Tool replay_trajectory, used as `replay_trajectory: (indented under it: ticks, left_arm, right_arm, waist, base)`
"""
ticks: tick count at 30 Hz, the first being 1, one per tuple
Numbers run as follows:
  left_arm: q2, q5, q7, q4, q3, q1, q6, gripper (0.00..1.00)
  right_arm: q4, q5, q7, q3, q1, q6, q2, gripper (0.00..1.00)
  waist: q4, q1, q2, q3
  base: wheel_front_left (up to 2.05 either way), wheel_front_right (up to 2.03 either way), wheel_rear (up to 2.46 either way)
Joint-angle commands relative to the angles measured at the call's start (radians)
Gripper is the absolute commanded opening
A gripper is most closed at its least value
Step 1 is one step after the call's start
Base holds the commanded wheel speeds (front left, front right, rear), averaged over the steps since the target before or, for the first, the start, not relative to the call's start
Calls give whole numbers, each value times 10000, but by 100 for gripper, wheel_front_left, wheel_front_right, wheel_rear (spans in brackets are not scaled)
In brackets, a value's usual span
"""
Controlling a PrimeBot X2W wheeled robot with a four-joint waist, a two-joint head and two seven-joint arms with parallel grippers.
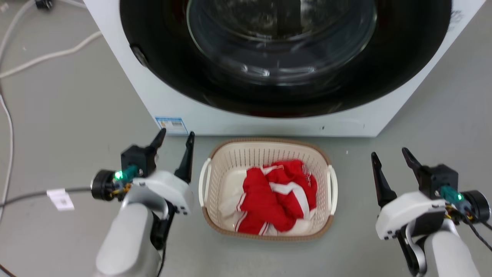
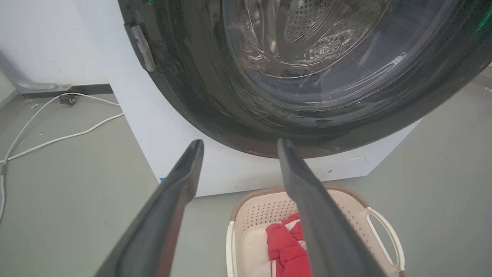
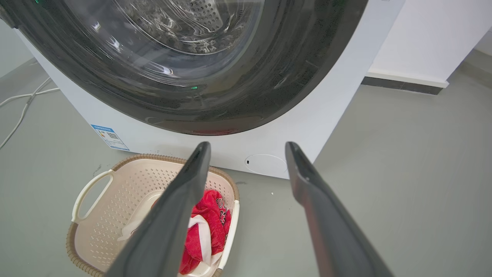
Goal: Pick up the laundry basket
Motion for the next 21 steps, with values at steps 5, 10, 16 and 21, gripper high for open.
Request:
replay_trajectory:
  ticks: [5,10,16,21]
  left_arm:
    - [349,-528,560,1274,-186,-1391,-188,100]
    - [632,-1001,1015,2367,-536,-2491,-232,100]
    - [978,-1826,1566,3238,-1323,-3479,-230,100]
    - [1348,-2849,2197,3915,-2204,-4403,-231,100]
  right_arm:
    - [1194,60,426,26,-1306,-7,28,100]
    - [2384,253,809,207,-2485,-7,22,100]
    - [3720,543,1137,427,-3687,-7,26,100]
    - [5199,947,1442,689,-4877,-7,23,100]
  waist:
    - [-120,-1,-1,1591]
    - [-290,-1,-1,2514]
    - [-446,-1,-1,3364]
    - [-552,-1,-1,4162]
  base:
    - [0,0,0]
    - [0,0,0]
    - [0,0,0]
    - [0,0,0]
